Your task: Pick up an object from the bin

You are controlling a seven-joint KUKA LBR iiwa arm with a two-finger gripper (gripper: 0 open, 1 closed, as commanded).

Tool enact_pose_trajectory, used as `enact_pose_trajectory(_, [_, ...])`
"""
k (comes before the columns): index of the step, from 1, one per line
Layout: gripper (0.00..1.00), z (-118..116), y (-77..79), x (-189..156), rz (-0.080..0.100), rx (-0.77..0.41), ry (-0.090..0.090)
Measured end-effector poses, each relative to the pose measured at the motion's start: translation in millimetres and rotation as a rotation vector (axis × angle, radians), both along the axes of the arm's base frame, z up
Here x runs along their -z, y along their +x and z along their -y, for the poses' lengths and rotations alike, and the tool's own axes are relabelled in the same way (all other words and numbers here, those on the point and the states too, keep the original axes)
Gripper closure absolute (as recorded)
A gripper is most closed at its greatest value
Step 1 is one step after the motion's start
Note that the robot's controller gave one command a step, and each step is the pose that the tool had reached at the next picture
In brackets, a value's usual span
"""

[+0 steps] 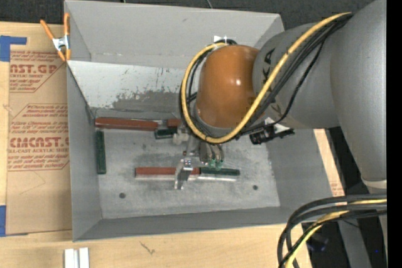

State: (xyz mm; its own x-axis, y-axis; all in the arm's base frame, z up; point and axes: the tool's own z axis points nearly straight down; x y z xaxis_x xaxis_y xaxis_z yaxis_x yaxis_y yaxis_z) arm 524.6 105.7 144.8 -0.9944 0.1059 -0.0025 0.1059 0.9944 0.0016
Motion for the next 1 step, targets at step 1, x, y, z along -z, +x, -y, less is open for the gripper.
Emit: enact_pose_trajectory(1, [0.00, 54.5, 4.1, 74.9, 0.006, -0.027, 0.002])
